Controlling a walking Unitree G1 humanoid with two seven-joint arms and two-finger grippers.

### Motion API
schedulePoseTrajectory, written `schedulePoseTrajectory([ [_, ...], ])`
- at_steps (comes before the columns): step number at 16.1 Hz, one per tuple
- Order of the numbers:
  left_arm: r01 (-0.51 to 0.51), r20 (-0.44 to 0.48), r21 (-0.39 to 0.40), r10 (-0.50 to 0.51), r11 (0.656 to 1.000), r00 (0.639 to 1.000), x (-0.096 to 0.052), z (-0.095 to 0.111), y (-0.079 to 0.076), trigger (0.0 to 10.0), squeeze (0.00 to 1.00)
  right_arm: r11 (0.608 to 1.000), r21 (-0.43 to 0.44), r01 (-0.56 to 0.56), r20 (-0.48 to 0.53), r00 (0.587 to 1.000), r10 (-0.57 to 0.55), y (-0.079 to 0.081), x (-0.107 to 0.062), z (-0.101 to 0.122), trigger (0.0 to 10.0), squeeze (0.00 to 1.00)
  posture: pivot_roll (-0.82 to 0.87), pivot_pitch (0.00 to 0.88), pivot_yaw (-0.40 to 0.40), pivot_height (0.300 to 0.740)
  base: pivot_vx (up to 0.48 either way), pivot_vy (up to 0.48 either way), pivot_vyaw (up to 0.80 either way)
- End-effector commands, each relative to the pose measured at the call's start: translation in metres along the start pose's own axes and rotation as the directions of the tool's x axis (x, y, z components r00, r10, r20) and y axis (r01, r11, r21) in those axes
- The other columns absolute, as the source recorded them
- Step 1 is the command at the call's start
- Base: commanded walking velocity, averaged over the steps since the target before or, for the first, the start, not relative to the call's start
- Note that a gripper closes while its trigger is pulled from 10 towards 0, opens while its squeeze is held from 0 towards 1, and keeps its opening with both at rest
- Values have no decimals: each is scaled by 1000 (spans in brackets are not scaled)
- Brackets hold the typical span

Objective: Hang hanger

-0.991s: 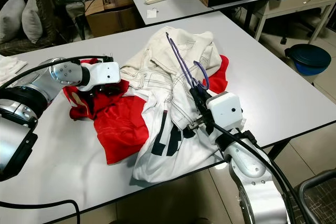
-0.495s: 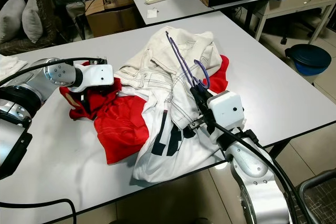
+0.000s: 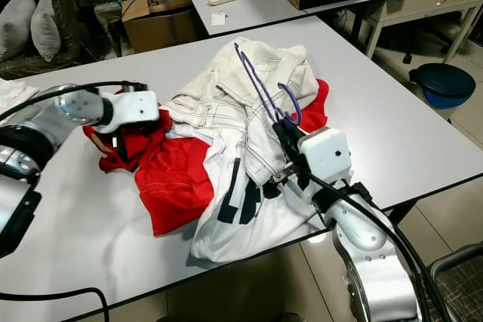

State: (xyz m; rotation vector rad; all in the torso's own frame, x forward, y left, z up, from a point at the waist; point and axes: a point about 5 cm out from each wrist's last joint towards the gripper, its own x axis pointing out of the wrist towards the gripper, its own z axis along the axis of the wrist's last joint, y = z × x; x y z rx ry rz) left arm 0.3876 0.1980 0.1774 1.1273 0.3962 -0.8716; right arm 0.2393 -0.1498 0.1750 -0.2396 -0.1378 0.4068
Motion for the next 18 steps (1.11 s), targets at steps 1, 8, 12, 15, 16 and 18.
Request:
schedulePoseTrajectory([
  [1, -3, 25, -91, 6, 996, 1000, -5, -10, -2, 0, 0, 1000, 12, -15, 1, 1000, 15, 1, 2, 0, 10000, 0, -22, 0, 107, 740, 0, 0, 0],
  [8, 39, 512, -644, 393, 764, 764, -46, -8, 28, 0, 0, 993, 96, 74, 53, 995, -79, -2, 3, 5, 10000, 0, -36, 0, 128, 740, 0, 0, 0],
  [12, -58, 384, -823, 628, 566, 676, -64, -29, 13, 10000, 0, 962, 259, 92, 66, 991, -113, 8, 16, 7, 10000, 0, 9, 0, 64, 740, 0, 0, 0],
  [15, -158, 311, -829, 677, 536, 667, -64, -12, -6, 10000, 0, 919, 379, 108, 60, 988, -141, -1, 29, 13, 10000, 0, 51, 0, 27, 740, 0, 0, 0],
  [16, -143, 313, -838, 678, 527, 665, -51, 3, -12, 10000, 0, 903, 405, 141, 41, 984, -172, -7, 32, 10, 10000, 0, 34, 0, 28, 740, 0, 0, 0],
  [18, -108, 303, -862, 675, 495, 673, -32, 23, -21, 10000, 0, 878, 421, 228, -8, 969, -248, -17, 31, 3, 10000, 0, 10, 0, 40, 740, 0, 0, 0],
])
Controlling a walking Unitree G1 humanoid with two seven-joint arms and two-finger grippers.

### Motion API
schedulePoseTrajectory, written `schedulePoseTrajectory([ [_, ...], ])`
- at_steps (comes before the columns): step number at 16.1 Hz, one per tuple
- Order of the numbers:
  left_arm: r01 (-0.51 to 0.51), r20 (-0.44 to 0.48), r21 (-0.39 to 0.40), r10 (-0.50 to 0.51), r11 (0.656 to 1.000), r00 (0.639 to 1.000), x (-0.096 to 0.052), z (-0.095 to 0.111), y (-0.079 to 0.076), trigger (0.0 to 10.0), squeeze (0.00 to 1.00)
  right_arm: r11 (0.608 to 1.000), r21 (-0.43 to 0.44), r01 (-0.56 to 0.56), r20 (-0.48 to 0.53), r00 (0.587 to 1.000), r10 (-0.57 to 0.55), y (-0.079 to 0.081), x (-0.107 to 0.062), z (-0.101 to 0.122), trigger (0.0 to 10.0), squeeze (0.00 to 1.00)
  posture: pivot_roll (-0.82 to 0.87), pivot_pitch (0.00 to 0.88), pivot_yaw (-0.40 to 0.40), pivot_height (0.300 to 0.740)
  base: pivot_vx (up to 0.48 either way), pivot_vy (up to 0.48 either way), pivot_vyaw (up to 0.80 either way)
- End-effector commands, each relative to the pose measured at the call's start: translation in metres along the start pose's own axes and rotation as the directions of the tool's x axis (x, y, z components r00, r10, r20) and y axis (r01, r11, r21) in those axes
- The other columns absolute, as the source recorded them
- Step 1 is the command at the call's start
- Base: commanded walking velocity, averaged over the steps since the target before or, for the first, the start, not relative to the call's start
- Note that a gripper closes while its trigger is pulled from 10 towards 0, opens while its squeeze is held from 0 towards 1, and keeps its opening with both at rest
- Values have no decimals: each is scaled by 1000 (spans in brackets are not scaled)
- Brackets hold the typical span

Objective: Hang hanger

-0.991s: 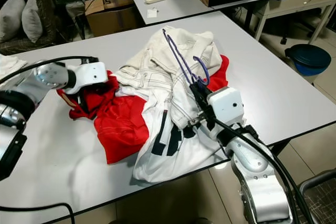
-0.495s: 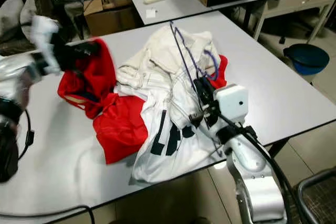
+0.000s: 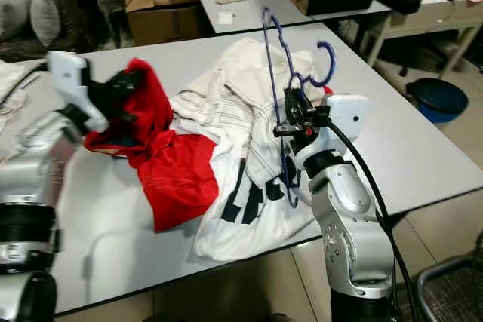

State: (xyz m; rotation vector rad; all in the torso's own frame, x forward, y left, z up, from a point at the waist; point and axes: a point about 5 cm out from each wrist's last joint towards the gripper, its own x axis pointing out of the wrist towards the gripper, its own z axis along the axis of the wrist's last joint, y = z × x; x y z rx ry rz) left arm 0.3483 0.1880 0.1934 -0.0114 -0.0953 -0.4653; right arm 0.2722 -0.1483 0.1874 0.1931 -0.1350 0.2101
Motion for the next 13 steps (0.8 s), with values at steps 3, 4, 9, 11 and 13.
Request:
schedulePoseTrajectory([
  [3, -43, -22, -81, 41, 996, 999, 2, -6, -30, 10000, 0, 995, -24, 95, 6, 995, -95, -14, -9, 7, 10000, 0, -27, 0, 49, 740, -82, 0, 0],
  [4, -32, -37, -55, 30, 998, 999, 1, -9, -36, 10000, 0, 996, -41, 78, 2, 997, -78, -13, -9, 8, 10000, 0, -35, 0, 35, 740, 0, 0, 0],
  [9, -76, -34, -44, 75, 996, 997, -13, 0, -36, 10000, 0, 999, -47, -15, 13, 1000, 16, 0, -10, 17, 10000, 0, -3, 0, -17, 740, -286, 0, 0],
  [11, -107, -28, -38, 106, 994, 994, -19, 1, -35, 10000, 0, 998, -46, -43, 7, 999, 43, -1, -1, 16, 10000, 0, 38, 0, -51, 740, -332, 0, 0],
  [13, -110, -36, -30, 109, 993, 993, -23, 1, -35, 10000, 0, 997, -48, -66, 0, 998, 66, 0, 3, 16, 10000, 0, 49, 0, -61, 740, -334, 0, 0],
])
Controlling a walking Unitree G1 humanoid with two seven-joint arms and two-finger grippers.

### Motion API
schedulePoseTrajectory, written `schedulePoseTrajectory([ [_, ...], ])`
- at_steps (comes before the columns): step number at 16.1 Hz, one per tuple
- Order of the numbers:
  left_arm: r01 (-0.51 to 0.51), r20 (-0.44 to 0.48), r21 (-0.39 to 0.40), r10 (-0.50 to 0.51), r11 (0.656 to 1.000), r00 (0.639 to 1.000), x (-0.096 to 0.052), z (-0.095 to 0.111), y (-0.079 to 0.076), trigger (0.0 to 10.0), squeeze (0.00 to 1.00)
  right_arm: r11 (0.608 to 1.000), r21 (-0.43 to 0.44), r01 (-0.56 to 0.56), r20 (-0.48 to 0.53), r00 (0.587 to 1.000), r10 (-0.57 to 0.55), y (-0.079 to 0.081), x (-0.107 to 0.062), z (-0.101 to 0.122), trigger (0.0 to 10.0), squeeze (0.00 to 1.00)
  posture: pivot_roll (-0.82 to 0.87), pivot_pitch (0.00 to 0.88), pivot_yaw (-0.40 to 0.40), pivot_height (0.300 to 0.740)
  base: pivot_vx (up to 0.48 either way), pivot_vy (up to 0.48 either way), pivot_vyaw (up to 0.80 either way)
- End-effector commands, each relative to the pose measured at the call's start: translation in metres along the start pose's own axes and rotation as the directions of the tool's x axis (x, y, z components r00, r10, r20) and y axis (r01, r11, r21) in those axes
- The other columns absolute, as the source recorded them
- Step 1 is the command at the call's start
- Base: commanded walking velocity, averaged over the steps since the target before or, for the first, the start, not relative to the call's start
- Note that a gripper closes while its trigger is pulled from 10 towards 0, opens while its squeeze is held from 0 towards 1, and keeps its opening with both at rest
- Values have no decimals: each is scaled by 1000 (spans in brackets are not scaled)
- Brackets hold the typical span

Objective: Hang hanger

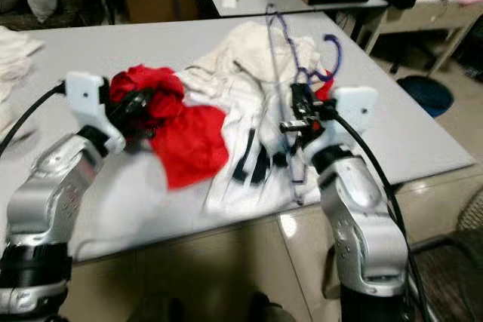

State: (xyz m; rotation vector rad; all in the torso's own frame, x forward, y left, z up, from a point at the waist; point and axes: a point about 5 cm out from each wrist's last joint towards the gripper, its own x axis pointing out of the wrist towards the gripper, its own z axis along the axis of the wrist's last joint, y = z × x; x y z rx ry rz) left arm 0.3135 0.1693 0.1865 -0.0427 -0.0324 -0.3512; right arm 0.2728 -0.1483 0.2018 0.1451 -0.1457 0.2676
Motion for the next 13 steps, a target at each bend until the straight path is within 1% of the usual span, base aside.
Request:
schedulePoseTrajectory([
  [1, 0, 17, 14, -1, 1000, 1000, -3, 7, -3, 10000, 0, 1000, 0, -15, -3, 1000, 15, -1, 2, 1, 10000, 0, 61, 0, -68, 740, -326, 0, 0],
  [5, 11, 9, 24, -11, 1000, 1000, -2, 10, -2, 10000, 0, 1000, 4, -24, -7, 1000, 24, 0, 3, 0, 10000, 0, 46, 0, -51, 740, -311, 0, 0],
  [8, 45, -9, 32, -45, 998, 999, -2, 9, -3, 10000, 0, 1000, 1, -11, -15, 1000, 11, -1, -4, -2, 10000, 0, 30, 0, -36, 740, -307, 0, 0],
  [11, 68, -20, 42, -68, 997, 998, -3, 9, -5, 10000, 0, 1000, 5, -9, -21, 1000, 9, -1, -6, -3, 10000, 0, 31, 0, -41, 740, -306, 0, 0],
  [12, 93, -33, 46, -92, 995, 995, -5, 8, -6, 10000, 0, 1000, 6, -12, -25, 1000, 13, 0, -7, -4, 10000, 0, 33, 0, -45, 740, 0, 0, 0],
  [13, 141, -57, 54, -138, 989, 989, -8, 4, -9, 10000, 0, 1000, 8, -18, -30, 999, 18, 1, -7, -5, 10000, 0, 34, 0, -46, 740, 0, 0, 0],
])
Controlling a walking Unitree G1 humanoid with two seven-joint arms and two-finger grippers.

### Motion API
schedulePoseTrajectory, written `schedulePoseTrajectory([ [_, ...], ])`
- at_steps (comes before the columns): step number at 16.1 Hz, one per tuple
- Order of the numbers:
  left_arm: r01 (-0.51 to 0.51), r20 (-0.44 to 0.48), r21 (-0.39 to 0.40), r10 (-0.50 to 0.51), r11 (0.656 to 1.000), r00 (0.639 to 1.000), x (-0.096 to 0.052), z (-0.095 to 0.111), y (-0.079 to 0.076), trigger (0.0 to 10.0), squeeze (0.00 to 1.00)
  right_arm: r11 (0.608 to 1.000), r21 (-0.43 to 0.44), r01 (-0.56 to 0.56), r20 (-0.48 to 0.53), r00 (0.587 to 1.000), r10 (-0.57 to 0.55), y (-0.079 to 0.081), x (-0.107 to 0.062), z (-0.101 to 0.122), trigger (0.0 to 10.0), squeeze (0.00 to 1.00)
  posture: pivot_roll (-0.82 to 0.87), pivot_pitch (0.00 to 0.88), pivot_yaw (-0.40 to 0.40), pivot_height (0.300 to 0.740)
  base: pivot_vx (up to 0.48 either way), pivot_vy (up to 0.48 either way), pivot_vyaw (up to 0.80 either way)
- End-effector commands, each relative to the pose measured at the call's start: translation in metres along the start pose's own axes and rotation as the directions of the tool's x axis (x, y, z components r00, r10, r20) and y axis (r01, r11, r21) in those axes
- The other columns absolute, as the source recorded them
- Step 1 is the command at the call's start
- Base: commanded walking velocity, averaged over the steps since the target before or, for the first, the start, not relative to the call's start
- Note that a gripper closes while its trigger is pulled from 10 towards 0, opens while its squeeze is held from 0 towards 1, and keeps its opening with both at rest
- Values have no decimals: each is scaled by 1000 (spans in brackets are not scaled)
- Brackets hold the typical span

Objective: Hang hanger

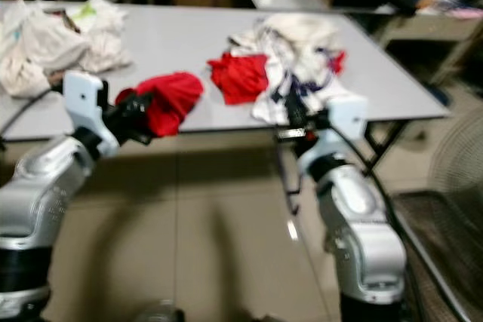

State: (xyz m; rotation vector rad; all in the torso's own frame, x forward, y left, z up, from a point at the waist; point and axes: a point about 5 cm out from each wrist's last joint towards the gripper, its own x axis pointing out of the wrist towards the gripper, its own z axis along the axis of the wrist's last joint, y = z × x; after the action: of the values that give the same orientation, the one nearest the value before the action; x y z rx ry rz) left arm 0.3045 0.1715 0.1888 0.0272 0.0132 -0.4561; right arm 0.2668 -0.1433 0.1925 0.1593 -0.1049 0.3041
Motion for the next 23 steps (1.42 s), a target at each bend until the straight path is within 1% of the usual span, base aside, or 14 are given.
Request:
schedulePoseTrajectory([
  [1, 109, -16, 0, -109, 994, 994, -2, -5, -13, 3608, 0, 1000, -13, 8, 5, 1000, -8, -3, -2, 4, 10000, 0, 34, 0, -47, 740, 0, 0, 0],
  [2, 219, -42, -5, -219, 976, 975, -9, -12, -22, 0, 0, 1000, -11, 4, 0, 1000, -4, -2, -3, 3, 10000, 0, 35, 0, -50, 740, 0, 0, 0],
  [4, 346, -95, -13, -346, 938, 933, -16, -19, -32, 0, 0, 1000, -9, 0, -6, 1000, 0, -3, -3, 3, 10000, 0, 36, 0, -54, 740, 0, 0, 0],
  [6, 584, -304, -12, -560, 812, 771, -36, -40, -42, 0, 0, 999, -9, -48, -49, 998, 48, 0, -6, -2, 10000, 0, 45, 0, -67, 740, 0, 0, 0],
  [8, 649, -470, 23, -564, 761, 679, -41, -57, -34, 0, 0, 996, -17, -90, -107, 990, 87, 2, -9, -9, 10000, 0, 45, 0, -67, 740, 0, 0, 0],
  [9, 690, -606, 121, -498, 714, 621, -38, -69, -18, 0, 0, 984, -62, -165, -222, 964, 147, 1, -17, -22, 10000, 0, 47, 0, -66, 740, 0, 0, 0],
  [12, 769, -652, 90, -546, 633, 526, -35, -68, -6, 0, 0, 957, -129, -260, -416, 890, 186, -16, -34, -44, 10000, 0, 58, 0, -52, 740, 0, 0, 0],
  [13, 797, -675, 68, -560, 600, 480, -35, -67, -1, 0, 0, 951, -134, -277, -443, 876, 193, -22, -38, -46, 10000, 0, 49, 0, -28, 740, 0, 0, 0],
  [15, 827, -704, 88, -552, 556, 447, -25, -64, 6, 0, 0, 943, -126, -307, -456, 862, 220, -25, -46, -45, 10000, 0, 35, 0, 1, 740, 0, 0, 0],
  [17, 833, -705, 126, -543, 538, 457, -18, -61, 7, 0, 0, 936, -123, -331, -469, 850, 239, -25, -50, -46, 10000, 0, 32, 0, 8, 740, 0, 0, 0],
  [18, 830, -692, 208, -522, 517, 499, -7, -57, 9, 0, 0, 935, -132, -330, -482, 845, 231, -26, -54, -48, 10000, 0, 28, 0, 15, 740, 0, 0, 0],
  [20, 820, -536, 129, -657, 557, 531, 2, -50, -11, 0, 0, 969, -149, -197, -416, 901, 119, -26, -49, -51, 10000, 0, 18, 0, 25, 740, 0, 0, 0],
  [21, 796, -515, 127, -647, 591, 563, 0, -55, -13, 0, 0, 980, -115, -165, -404, 909, 105, -19, -47, -57, 10000, 0, 20, 0, 19, 740, 0, 0, 0],
  [23, 700, -460, 94, -592, 708, 661, -3, -65, -9, 0, 0, 992, -81, -95, -386, 921, 57, -8, -43, -68, 10000, 0, 22, 0, 11, 740, 0, 0, 0],
])
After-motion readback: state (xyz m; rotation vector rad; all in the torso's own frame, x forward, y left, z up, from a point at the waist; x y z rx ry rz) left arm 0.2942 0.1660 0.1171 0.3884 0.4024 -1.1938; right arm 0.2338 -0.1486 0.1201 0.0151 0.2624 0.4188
